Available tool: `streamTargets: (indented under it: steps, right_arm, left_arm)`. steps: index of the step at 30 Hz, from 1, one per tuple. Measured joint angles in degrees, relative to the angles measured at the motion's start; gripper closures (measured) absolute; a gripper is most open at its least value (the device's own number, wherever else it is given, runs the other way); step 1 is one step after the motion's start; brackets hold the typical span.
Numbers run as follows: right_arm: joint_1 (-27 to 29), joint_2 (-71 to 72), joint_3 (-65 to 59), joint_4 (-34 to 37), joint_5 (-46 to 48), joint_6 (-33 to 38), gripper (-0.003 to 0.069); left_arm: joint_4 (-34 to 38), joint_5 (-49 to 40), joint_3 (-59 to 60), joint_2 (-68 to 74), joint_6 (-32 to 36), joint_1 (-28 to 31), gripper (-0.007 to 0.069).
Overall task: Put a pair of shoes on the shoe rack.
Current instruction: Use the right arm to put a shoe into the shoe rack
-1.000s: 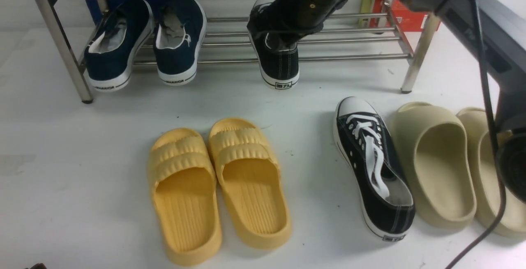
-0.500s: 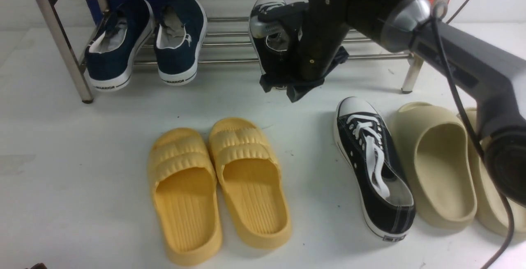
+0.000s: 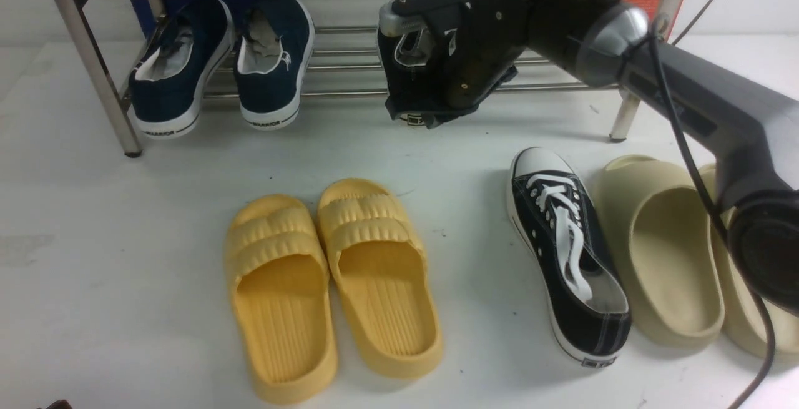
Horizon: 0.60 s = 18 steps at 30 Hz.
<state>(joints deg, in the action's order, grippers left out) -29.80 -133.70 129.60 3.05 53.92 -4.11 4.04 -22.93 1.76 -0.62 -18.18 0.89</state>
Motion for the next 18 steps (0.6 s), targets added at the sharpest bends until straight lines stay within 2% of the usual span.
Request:
streamTargets:
  steps: [11,15,18]
  right_arm:
    - [0.05,0.0,0.0,-3.05,-2.16,-2.92,0.064]
    - [0.05,0.2,0.0,-1.6,1.26,-2.86,0.0636]
    - [0.05,2.16,0.0,2.15,7.35,-0.78,0.0633]
  left_arm:
    - [0.0,0.0,0.0,0.0,0.0,0.0,0.0442]
    - [0.0,0.0,0.0,0.0,0.0,0.0,0.0438]
    - [0.0,0.0,0.0,0.0,0.0,0.0,0.0438]
